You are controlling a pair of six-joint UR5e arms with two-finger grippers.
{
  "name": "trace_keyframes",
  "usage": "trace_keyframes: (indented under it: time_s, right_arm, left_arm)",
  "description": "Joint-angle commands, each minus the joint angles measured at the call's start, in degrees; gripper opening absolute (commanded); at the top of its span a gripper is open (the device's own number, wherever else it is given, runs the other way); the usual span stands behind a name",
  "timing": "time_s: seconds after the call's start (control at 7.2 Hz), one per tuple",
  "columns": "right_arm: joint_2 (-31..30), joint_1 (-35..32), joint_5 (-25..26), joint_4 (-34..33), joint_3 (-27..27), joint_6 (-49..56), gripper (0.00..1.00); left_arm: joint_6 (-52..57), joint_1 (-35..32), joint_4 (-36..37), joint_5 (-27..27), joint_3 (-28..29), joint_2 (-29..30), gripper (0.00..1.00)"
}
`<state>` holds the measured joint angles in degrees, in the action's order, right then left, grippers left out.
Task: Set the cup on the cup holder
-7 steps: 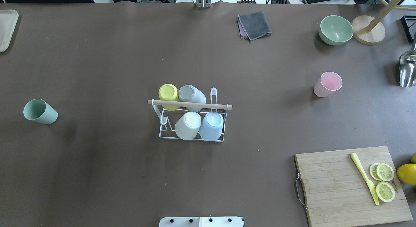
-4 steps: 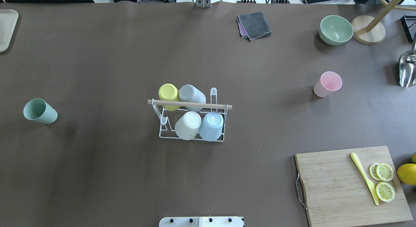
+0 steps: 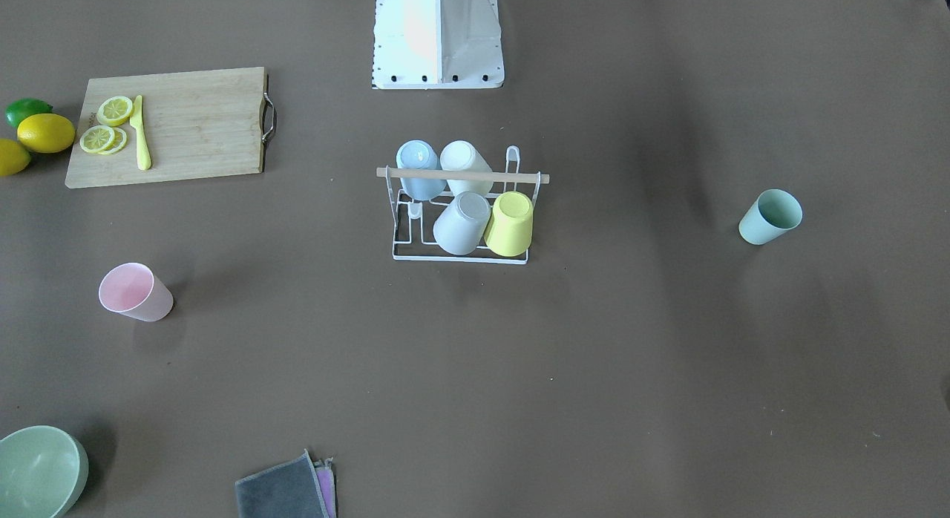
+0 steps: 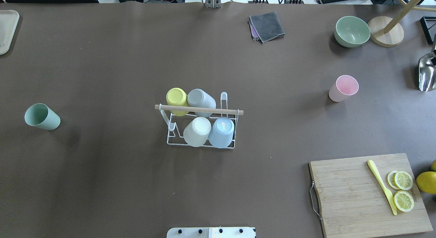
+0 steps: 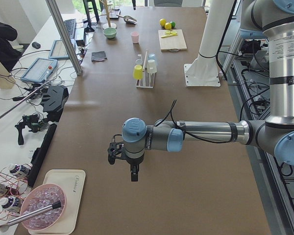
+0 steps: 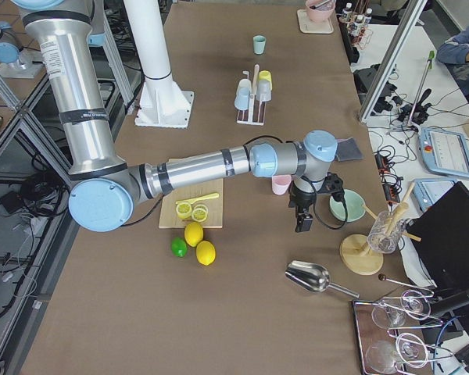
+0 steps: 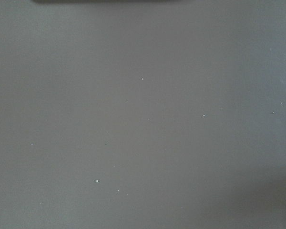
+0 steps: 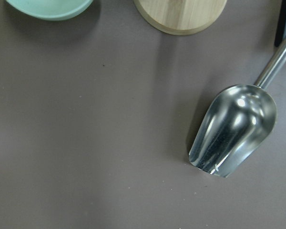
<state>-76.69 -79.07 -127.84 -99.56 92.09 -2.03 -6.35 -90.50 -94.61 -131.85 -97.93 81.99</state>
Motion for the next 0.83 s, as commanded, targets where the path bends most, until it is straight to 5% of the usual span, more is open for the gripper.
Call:
trace_keyframes:
  time_s: [0.0, 0.28, 0.69]
  right_arm:
    - [3.72, 4.00, 0.13, -5.27, 0.10, 0.18, 1.00]
    - [7.58, 8.57, 2.14, -10.54, 0.46, 2.89, 1.00]
    - [16.90, 14.80, 12.41, -21.53, 0.02, 13.33, 1.00]
  left_arm:
    - [0.02, -0.03, 0.13, 0.01, -0.33, 0.10, 0.98]
    - [0.02, -0.38, 0.48, -0.07, -1.29, -0.16, 0.98]
    - [0.11, 0.49, 5.02, -0.43, -4.45, -1.40, 0.98]
